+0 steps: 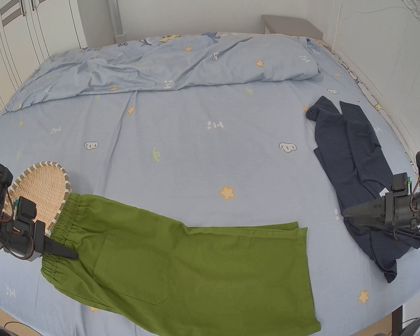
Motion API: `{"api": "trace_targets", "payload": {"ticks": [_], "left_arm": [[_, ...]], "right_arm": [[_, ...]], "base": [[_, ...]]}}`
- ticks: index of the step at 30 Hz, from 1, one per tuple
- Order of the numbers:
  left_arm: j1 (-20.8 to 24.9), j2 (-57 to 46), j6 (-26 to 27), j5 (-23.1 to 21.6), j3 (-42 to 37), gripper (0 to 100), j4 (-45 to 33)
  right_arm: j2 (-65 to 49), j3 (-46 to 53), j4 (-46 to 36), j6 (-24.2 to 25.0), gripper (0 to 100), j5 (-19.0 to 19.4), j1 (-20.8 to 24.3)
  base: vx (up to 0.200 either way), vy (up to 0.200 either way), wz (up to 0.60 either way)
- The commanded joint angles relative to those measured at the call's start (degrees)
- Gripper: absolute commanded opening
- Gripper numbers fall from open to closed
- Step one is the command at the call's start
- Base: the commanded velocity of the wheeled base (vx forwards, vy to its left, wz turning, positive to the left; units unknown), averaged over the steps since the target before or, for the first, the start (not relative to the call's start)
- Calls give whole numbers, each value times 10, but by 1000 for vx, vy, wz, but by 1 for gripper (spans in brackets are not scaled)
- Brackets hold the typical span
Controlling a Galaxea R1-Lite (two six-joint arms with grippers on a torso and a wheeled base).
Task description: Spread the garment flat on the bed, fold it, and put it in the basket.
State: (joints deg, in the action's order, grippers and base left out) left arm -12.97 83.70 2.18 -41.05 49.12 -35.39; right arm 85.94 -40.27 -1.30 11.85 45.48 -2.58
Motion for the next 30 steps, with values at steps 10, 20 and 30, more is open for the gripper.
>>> {"api": "trace_targets", "payload": {"ticks": [10,20,30], "left_arm": [[-47,-40,22,24,18,0,-14],[148,-88,-31,72,38,0,-18],[407,-97,-108,207,78,0,37]], "right_arm": [[-21,-12,-2,1,100,-1,6],[-20,-7,-2,1,100,-2,19],[-21,-1,-1,1,100,-34,41]], "base": [[0,0,0],[0,0,0],[0,0,0]]}}
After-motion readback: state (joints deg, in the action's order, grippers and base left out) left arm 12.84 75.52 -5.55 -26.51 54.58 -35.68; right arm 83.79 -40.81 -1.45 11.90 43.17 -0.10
